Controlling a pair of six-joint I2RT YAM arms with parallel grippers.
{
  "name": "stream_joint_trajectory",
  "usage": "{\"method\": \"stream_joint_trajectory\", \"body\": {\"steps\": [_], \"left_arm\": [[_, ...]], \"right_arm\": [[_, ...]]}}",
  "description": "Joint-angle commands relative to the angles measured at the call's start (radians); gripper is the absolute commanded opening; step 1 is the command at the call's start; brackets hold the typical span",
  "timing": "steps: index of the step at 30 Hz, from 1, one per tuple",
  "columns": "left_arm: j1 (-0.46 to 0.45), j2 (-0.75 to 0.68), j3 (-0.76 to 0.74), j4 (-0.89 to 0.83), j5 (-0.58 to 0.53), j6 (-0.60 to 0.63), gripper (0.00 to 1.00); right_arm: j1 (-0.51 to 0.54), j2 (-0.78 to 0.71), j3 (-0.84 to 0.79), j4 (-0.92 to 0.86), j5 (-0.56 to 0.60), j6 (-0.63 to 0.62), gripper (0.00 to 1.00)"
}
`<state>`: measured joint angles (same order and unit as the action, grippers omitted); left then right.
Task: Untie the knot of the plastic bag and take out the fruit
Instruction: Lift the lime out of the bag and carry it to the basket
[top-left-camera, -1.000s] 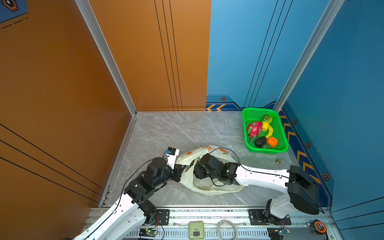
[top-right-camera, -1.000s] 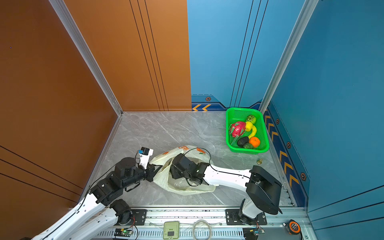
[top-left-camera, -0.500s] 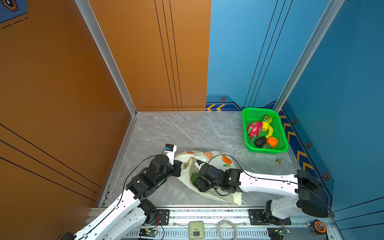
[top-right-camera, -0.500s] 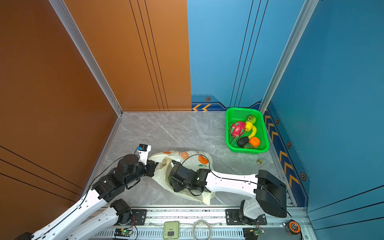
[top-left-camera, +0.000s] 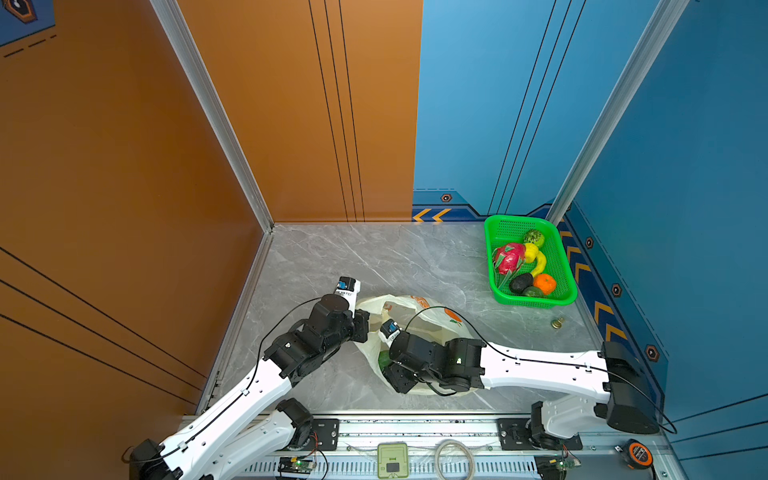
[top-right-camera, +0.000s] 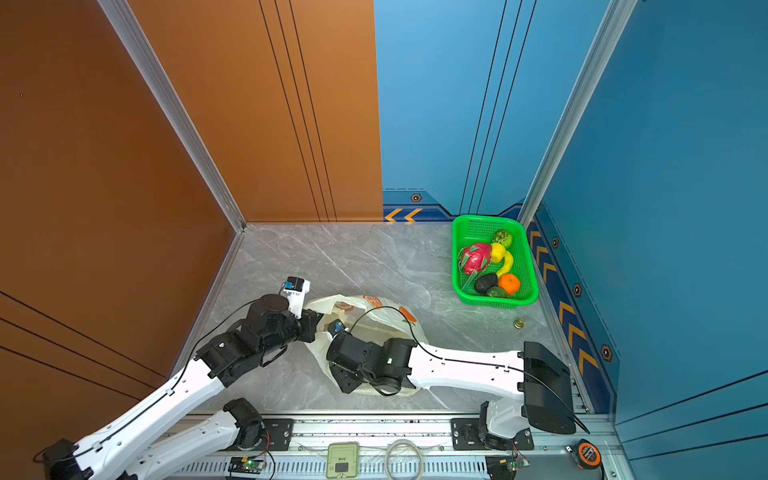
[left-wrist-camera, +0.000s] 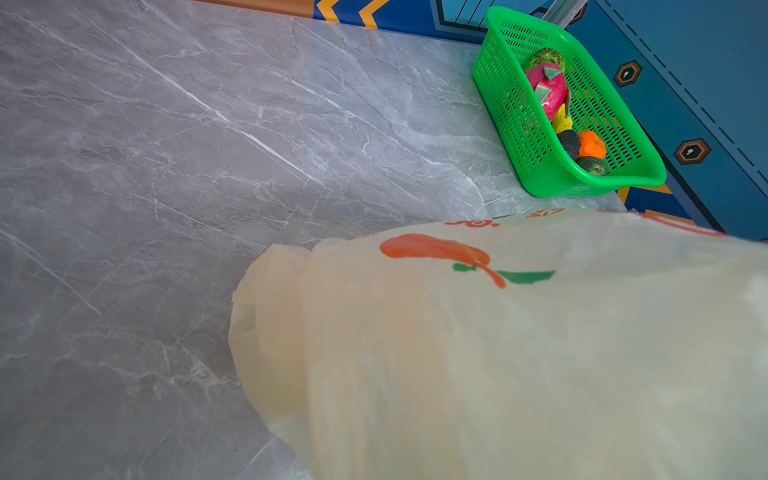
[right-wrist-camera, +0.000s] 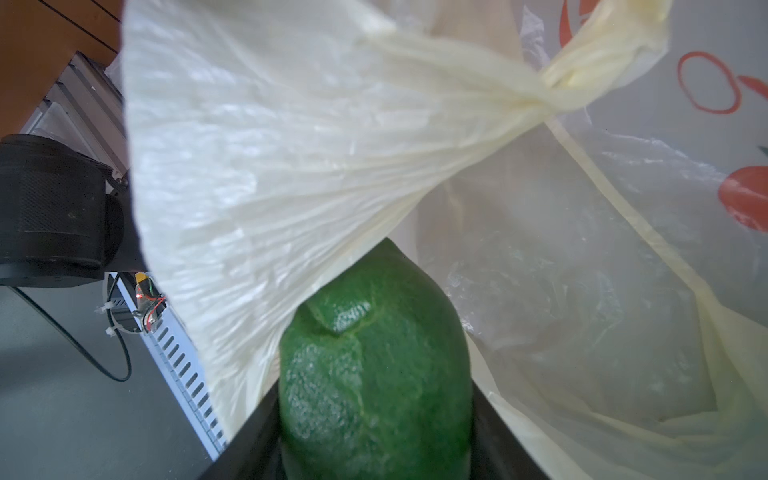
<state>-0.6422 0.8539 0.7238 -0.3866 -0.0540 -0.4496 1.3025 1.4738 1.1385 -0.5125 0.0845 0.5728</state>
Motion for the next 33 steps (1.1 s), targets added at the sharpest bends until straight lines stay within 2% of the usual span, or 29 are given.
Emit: {"method": "stream_joint_trajectory", "body": {"steps": [1,8,16,22,23,26,30,33], "left_arm": [[-0.006,-0.002,0.027,-0.061,-0.038,0.028,0.0],[-0.007,-0.021,0.022,-0.095,-0.068,0.032,0.0],[-0.011,-0.024,0.012,-0.096,-0.088,0.02,0.0],[-0.016,-0.02,0.016,-0.094,-0.097,0.019,0.0],[-0.017,-0.019,0.016,-0.094,-0.099,0.019,0.0],[-0.021,-0.018,0.019,-0.094,-0.102,0.019,0.0],[-0.025,-0.018,0.02,-0.092,-0.107,0.017,0.0],[-0.03,-0.021,0.022,-0.092,-0.11,0.015,0.0]], "right_arm": [[-0.008,-0.058,0.079,-0.093,0.041,-0.046,0.43],[-0.103,-0.17,0.116,-0.13,0.008,-0.038,0.43],[-0.308,-0.288,0.151,-0.155,-0.084,-0.055,0.44],[-0.592,-0.365,0.147,-0.172,-0.209,-0.094,0.44],[-0.68,-0.371,0.145,-0.173,-0.239,-0.102,0.44],[-0.854,-0.377,0.138,-0.178,-0.328,-0.14,0.44],[-1.068,-0.365,0.099,-0.169,-0.38,-0.175,0.44],[-1.189,-0.338,0.071,-0.157,-0.345,-0.219,0.44]]}}
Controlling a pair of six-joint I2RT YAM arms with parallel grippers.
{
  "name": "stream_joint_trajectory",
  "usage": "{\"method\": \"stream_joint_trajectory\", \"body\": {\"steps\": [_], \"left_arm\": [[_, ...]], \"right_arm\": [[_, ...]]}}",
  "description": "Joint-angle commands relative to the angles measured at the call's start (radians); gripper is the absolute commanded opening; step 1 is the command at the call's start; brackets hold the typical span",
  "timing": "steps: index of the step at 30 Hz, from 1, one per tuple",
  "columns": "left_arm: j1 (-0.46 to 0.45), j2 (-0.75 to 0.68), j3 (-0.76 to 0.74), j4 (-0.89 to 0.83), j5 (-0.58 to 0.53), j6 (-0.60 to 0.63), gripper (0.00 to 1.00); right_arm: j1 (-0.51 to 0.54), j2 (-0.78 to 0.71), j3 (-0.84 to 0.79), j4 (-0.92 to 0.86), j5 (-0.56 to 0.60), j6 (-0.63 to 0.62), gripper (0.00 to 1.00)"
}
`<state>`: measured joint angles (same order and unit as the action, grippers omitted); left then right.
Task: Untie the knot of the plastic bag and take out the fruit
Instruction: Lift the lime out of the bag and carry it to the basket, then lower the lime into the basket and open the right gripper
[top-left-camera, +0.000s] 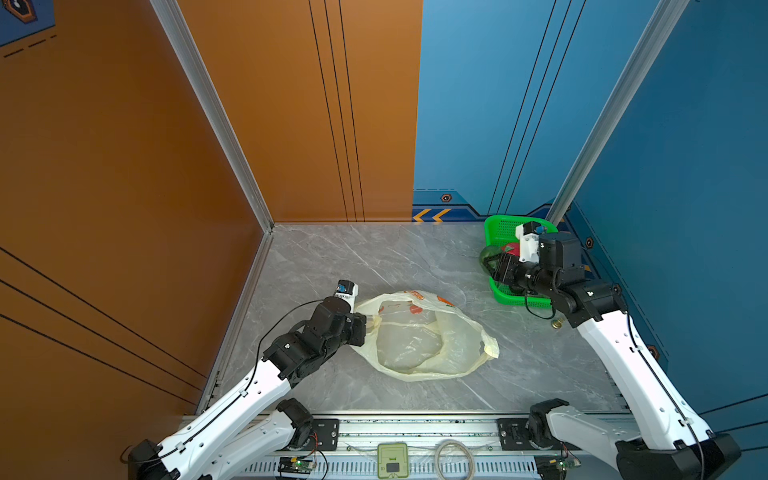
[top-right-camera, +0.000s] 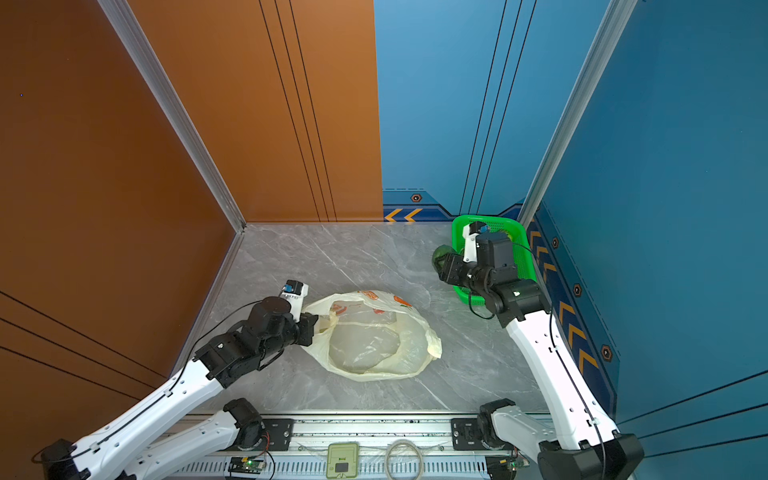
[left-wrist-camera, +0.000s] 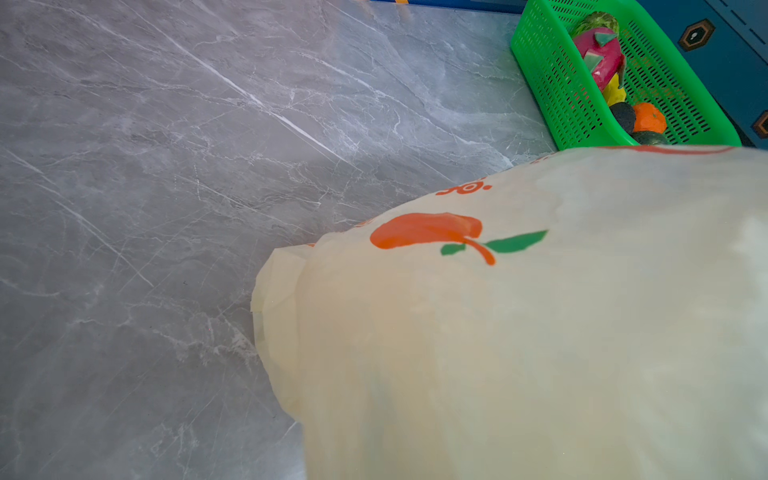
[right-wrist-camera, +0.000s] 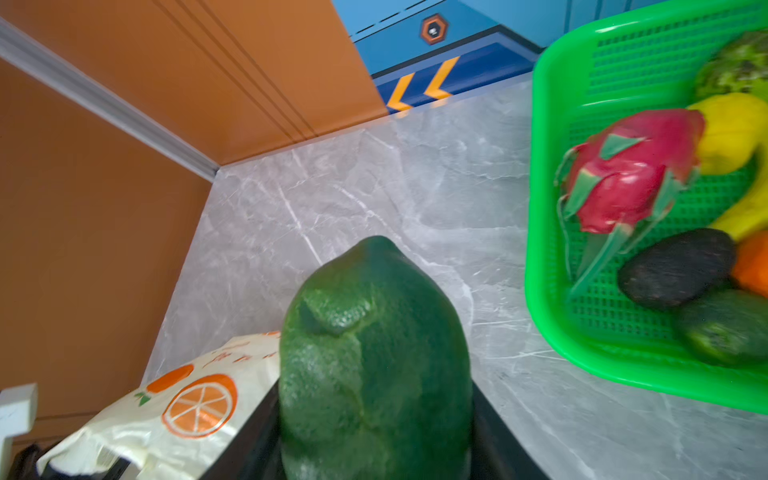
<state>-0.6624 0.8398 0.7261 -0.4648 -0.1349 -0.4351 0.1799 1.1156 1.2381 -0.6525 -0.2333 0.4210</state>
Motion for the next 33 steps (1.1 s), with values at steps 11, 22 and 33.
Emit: {"method": "stream_joint_trajectory", "body": {"steps": [11,22,33], "left_arm": [[-0.017,-0.021,0.013,-0.014,-0.031,-0.005,0.0],[-0.034,-0.066,-0.008,-0.022,-0.037,-0.019,0.0],[-0.034,-0.066,-0.014,-0.02,-0.043,-0.022,0.0]], "right_arm": [[-0.373,0.283,-0.087,0.18,0.029,-0.11,0.44],[-0.449,0.513,0.024,0.186,0.105,-0.16,0.63],[-0.424,0.456,0.014,0.146,0.143,-0.159,0.91]]}}
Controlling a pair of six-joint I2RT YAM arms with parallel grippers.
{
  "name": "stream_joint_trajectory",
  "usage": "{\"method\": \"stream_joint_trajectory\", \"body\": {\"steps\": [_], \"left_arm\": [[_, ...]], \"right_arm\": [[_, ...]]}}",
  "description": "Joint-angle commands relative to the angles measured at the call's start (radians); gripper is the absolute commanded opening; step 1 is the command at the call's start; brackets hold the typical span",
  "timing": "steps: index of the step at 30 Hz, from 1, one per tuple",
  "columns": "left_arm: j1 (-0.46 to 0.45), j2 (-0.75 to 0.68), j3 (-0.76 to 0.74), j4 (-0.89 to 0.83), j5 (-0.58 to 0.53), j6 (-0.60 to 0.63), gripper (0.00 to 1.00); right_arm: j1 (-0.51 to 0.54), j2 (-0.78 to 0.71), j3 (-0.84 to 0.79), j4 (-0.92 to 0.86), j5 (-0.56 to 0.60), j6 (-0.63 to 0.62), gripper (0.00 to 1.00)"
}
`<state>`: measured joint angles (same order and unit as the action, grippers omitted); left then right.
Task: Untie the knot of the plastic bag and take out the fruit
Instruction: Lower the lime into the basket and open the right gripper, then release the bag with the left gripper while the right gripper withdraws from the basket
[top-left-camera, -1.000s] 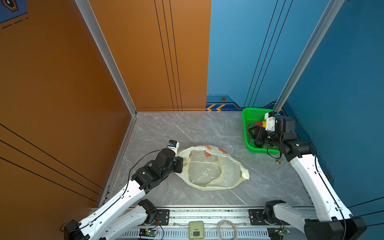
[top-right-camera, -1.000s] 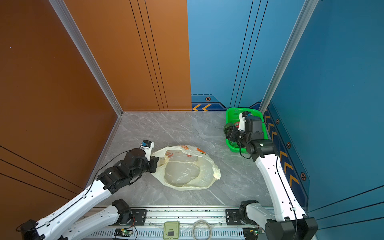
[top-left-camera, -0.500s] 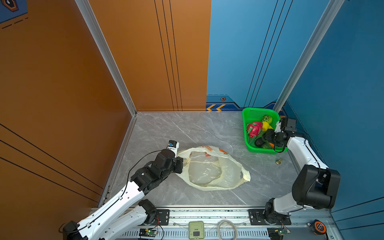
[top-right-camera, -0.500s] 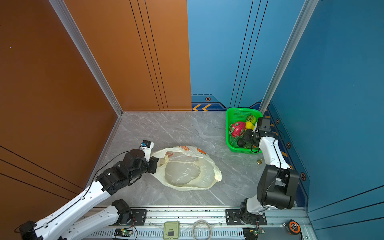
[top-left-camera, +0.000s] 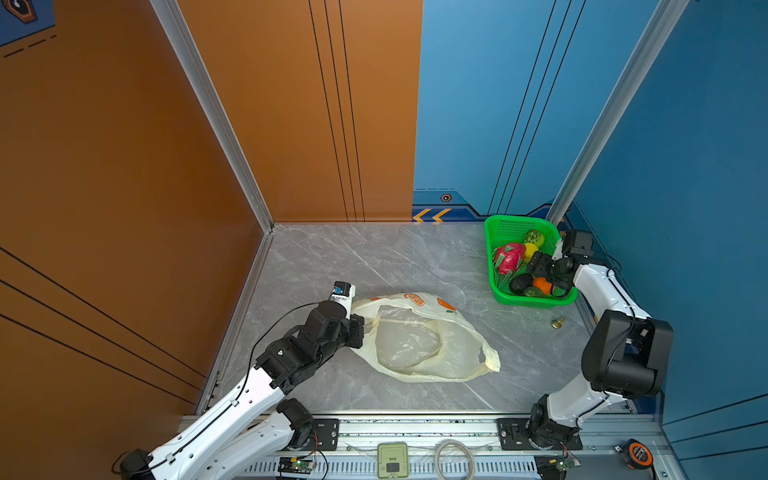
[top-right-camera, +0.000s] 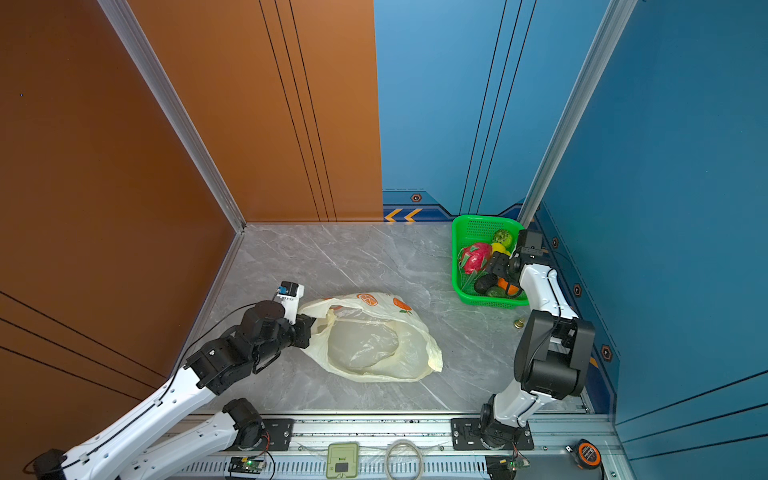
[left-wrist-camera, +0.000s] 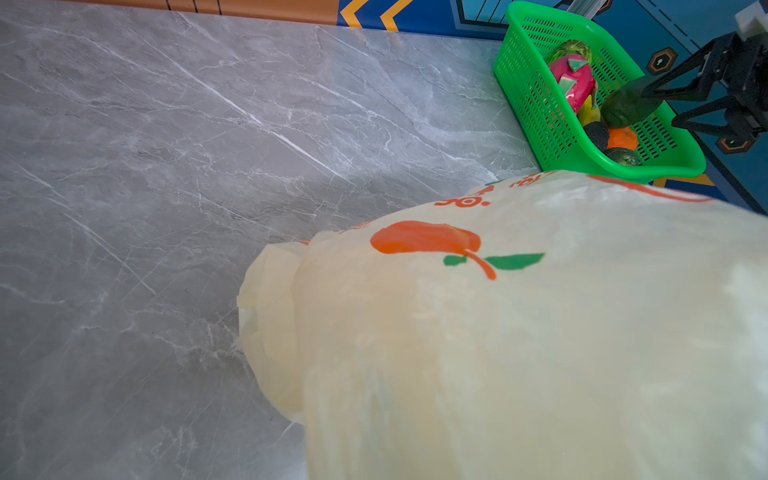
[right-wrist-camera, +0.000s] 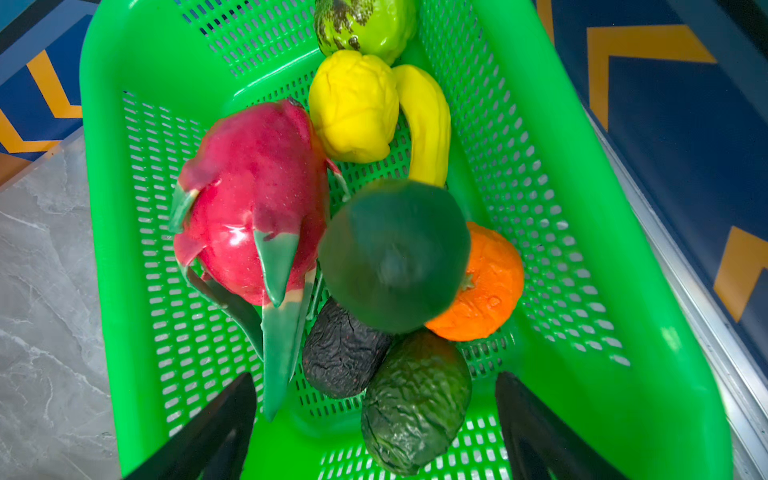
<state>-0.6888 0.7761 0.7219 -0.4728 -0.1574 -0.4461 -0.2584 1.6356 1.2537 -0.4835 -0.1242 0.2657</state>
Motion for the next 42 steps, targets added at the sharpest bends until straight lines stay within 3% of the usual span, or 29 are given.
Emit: {"method": "stream_joint_trajectory", "body": {"steps": [1,18,30,42], "left_arm": [[-0.01,-0.001,-0.011,-0.005,-0.022,-0.012,0.0],[0.075,0.141,-0.009,0.219,0.009,-0.015,0.0],[0.211,0.423,0.12,0.426,0.132,0.05,0.0],[0.28,0.704,0.34,0.484,0.227,0.082,0.0]], "right_arm": [[0.023,-0.084,-0.009,-0.031,0.034,-0.002,0.91],[0.281,-0.546,-0.215,-0.249,0.034,0.104,0.96],[0.453,-0.827,-0.31,-0.441,0.075,0.225,0.98],[0.476,-0.969,-0.335,-0.538,0.083,0.286,1.0]]}}
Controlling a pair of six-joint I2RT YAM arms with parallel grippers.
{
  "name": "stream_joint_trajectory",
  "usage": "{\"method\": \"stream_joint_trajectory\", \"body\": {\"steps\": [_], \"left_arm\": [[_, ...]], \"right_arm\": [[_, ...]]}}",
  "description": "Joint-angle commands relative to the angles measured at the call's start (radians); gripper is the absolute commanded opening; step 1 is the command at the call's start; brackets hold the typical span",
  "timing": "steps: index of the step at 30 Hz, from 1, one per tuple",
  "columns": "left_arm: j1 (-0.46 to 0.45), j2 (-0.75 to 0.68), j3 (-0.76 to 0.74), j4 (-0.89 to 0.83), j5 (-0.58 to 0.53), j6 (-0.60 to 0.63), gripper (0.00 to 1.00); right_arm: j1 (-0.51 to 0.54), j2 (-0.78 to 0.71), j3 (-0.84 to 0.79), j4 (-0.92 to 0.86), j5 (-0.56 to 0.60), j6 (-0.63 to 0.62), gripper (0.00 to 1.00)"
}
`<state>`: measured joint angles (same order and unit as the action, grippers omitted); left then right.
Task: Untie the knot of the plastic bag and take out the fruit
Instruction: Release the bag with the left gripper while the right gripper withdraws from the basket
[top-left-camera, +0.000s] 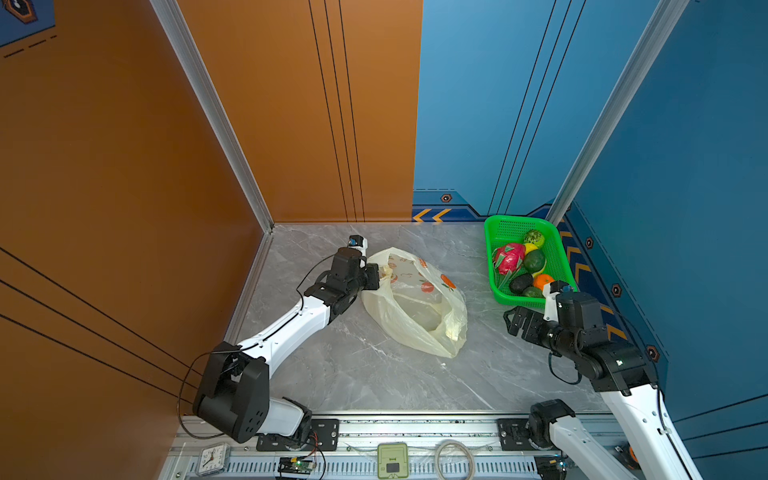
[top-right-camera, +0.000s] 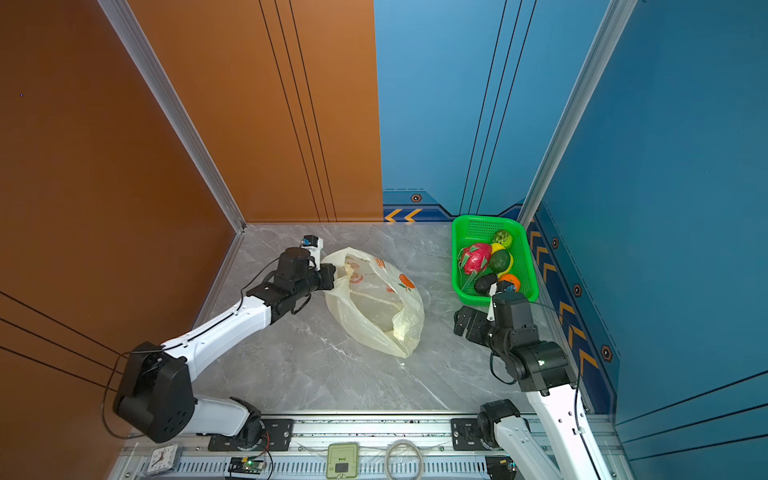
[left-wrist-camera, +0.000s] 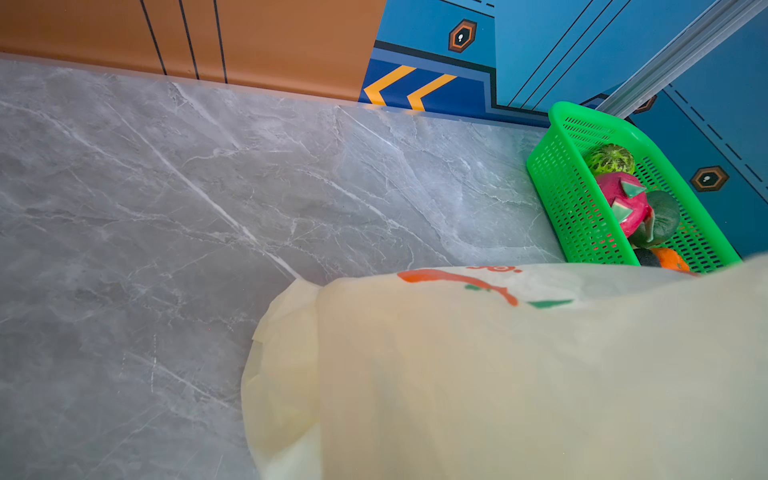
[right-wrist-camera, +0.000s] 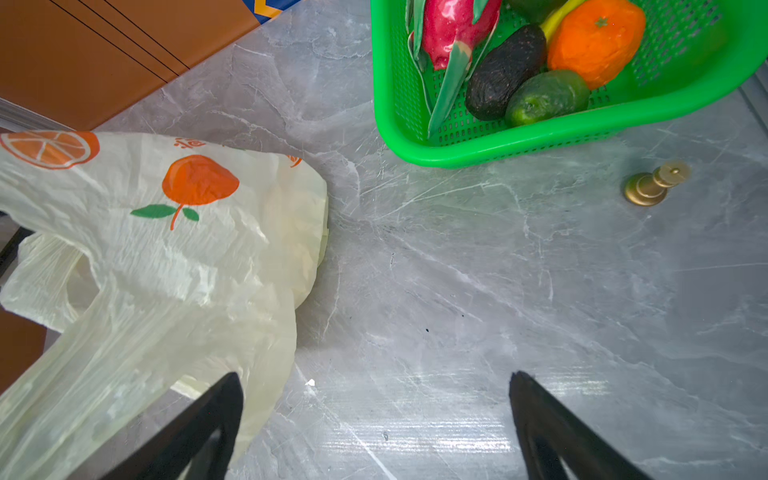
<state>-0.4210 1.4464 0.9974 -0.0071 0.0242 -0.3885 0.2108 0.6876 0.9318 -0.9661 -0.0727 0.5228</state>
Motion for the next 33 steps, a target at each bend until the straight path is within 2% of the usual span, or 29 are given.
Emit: {"method": "stream_joint_trajectory", "body": {"steps": [1,3,9,15,21,25,28,31,33], "left_arm": [[0.016,0.054,0.081,0.012,0.058,0.026,0.0],[0.023,0.083,0.113,0.0,0.089,0.028,0.04],[0.027,0.108,0.181,-0.098,0.182,0.049,0.4],[0.025,0.054,0.17,-0.216,0.251,0.069,0.71],[0.023,-0.054,0.098,-0.299,0.278,0.097,0.94],[0.019,-0.175,0.016,-0.322,0.247,0.109,1.0],[0.014,-0.299,-0.078,-0.321,0.201,0.115,0.98],[0.016,-0.44,-0.174,-0.327,0.112,0.128,0.98],[0.019,-0.518,-0.231,-0.337,0.054,0.145,0.98]], "right_arm": [[0.008,-0.028,-0.017,-0.059,0.029,0.032,1.0],[0.008,-0.038,-0.023,-0.062,0.028,0.037,1.0],[0.01,-0.061,-0.021,-0.075,0.031,0.045,1.0],[0.013,-0.065,-0.016,-0.078,0.027,0.042,1.0],[0.021,-0.054,-0.024,-0.06,0.015,0.03,1.0],[0.032,-0.066,-0.037,-0.038,0.016,0.002,1.0],[0.032,-0.078,-0.058,-0.02,0.027,-0.053,1.0],[0.03,-0.08,-0.071,0.028,0.004,-0.094,1.0],[0.031,-0.075,-0.084,0.051,0.036,-0.116,1.0]]}}
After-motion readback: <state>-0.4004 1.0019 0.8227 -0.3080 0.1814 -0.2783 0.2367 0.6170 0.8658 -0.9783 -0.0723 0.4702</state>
